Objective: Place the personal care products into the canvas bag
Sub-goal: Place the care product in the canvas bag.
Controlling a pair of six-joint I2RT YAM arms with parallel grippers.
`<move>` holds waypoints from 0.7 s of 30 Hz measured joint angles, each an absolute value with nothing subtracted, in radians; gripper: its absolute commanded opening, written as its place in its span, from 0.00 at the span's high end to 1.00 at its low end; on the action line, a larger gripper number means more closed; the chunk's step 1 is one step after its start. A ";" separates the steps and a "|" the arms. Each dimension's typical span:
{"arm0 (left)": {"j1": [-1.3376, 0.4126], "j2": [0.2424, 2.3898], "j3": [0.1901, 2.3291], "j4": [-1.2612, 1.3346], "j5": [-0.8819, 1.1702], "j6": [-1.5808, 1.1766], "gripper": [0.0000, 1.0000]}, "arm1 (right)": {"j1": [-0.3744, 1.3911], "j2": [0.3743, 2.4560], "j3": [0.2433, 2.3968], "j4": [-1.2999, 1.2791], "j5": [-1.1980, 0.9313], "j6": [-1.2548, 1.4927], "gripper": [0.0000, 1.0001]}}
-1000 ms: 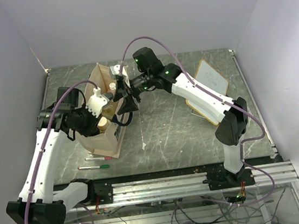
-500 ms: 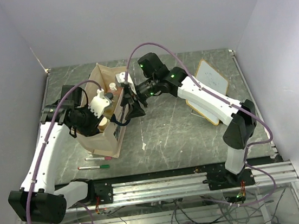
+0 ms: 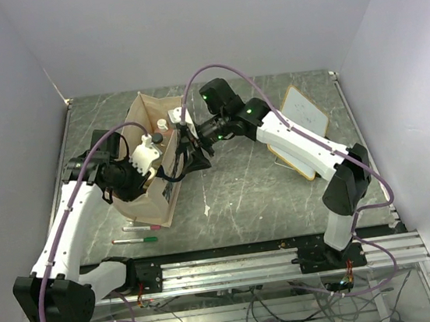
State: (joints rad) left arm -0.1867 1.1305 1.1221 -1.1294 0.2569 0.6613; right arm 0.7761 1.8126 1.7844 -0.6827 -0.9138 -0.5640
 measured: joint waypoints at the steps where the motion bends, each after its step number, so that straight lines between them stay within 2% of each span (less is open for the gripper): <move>1: -0.187 1.126 1.118 -1.126 0.258 0.663 0.84 | 0.776 1.811 1.778 -0.682 -0.910 -0.566 0.36; 5: -0.187 1.123 1.115 -1.121 0.270 0.663 0.85 | 0.776 1.802 1.761 -0.689 -0.900 -0.577 0.36; 9: -0.187 1.123 1.118 -1.119 0.302 0.658 0.93 | 0.776 1.793 1.759 -0.696 -0.893 -0.589 0.36; 21: -0.187 1.100 1.167 -1.107 0.372 0.540 0.93 | 0.776 1.779 1.733 -0.712 -0.869 -0.619 0.36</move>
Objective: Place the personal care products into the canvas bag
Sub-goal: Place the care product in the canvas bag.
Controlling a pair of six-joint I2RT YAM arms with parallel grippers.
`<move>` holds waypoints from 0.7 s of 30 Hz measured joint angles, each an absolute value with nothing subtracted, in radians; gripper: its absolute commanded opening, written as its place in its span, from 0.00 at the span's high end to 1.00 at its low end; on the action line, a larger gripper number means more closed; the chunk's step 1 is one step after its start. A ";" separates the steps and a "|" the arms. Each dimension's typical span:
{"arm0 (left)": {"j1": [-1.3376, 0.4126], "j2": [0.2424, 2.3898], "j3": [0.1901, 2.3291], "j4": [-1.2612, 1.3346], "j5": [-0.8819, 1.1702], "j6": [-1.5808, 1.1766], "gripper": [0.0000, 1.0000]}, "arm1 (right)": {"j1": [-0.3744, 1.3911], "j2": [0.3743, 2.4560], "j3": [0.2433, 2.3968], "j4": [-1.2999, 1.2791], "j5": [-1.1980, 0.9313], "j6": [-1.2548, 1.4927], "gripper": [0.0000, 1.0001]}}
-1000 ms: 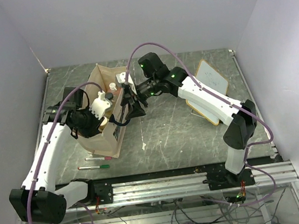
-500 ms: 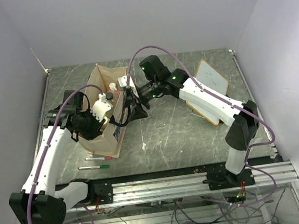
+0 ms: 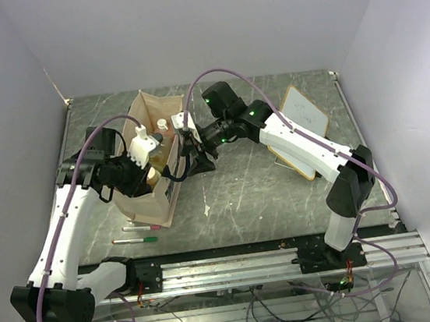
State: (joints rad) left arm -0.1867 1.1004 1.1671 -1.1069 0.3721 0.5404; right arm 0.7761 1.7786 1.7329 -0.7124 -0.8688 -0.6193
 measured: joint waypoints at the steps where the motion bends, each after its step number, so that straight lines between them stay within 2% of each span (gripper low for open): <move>1: -0.187 1.096 1.170 -1.107 0.376 0.531 0.93 | 0.776 1.779 1.732 -0.716 -0.866 -0.622 0.36; 16: -0.187 1.119 1.174 -1.118 0.377 0.548 0.92 | 0.776 1.779 1.731 -0.725 -0.847 -0.642 0.36; 21: -0.187 1.119 1.133 -1.120 0.359 0.623 0.78 | 0.776 1.779 1.731 -0.726 -0.845 -0.646 0.36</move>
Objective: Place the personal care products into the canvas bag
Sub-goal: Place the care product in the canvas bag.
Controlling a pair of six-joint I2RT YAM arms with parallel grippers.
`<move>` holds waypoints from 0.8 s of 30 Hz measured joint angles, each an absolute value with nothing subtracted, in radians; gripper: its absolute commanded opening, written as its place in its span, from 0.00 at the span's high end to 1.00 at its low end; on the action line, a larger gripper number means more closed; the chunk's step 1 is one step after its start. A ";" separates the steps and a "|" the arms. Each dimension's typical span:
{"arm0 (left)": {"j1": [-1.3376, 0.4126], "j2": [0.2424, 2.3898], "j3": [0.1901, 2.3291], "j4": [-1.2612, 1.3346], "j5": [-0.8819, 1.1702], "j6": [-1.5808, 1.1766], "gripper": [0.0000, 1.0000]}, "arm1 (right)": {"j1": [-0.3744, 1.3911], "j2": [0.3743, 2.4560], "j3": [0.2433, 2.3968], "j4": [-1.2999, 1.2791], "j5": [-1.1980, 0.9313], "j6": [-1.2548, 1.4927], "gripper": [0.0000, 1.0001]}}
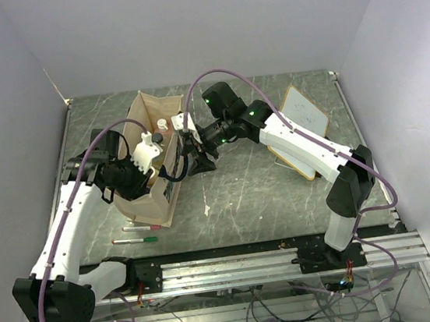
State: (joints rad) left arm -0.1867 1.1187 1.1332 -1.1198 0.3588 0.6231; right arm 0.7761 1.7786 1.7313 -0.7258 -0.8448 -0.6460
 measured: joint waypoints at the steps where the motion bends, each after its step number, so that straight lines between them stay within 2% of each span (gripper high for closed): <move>1: -0.187 1.120 1.130 -1.120 0.356 0.634 0.75 | 0.776 1.779 1.731 -0.726 -0.844 -0.647 0.36; 5: -0.187 1.126 1.122 -1.125 0.350 0.674 0.68 | 0.776 1.779 1.731 -0.726 -0.845 -0.648 0.36; 7: -0.186 1.127 1.120 -1.127 0.350 0.686 0.61 | 0.776 1.779 1.731 -0.726 -0.845 -0.649 0.36; 14: -0.187 1.127 1.117 -1.132 0.351 0.727 0.44 | 0.776 1.779 1.731 -0.727 -0.844 -0.656 0.36; 24: -0.186 1.147 1.149 -1.147 0.352 0.737 0.39 | 0.776 1.779 1.730 -0.728 -0.843 -0.666 0.36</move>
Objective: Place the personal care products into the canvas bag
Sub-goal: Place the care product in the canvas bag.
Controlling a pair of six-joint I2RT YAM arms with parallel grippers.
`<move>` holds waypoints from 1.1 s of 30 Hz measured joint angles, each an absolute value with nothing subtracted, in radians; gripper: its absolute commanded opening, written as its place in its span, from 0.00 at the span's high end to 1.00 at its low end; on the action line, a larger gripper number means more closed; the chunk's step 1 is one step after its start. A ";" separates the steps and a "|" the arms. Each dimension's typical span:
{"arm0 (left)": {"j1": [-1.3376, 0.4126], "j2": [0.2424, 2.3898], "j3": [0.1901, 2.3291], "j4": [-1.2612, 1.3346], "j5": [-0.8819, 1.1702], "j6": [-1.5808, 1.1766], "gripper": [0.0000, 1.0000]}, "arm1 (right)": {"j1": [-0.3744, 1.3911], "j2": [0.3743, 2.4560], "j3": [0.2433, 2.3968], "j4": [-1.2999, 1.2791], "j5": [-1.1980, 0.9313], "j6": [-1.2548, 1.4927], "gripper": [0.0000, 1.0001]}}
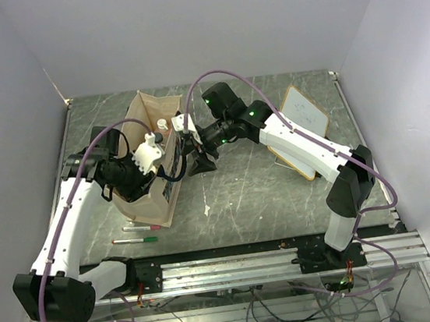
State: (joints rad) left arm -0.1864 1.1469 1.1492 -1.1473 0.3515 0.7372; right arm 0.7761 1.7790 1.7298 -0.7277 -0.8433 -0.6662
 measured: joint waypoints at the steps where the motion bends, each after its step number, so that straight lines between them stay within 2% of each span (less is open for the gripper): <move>1: -0.187 1.147 1.156 -1.148 0.352 0.737 0.38 | 0.776 1.779 1.728 -0.728 -0.842 -0.667 0.36; 26: -0.187 1.090 1.393 -1.167 0.352 0.712 0.35 | 0.776 1.779 1.721 -0.732 -0.841 -0.671 0.36; 33: -0.187 1.077 1.452 -1.265 0.352 0.782 0.34 | 0.776 1.762 1.710 -0.732 -0.838 -0.671 0.36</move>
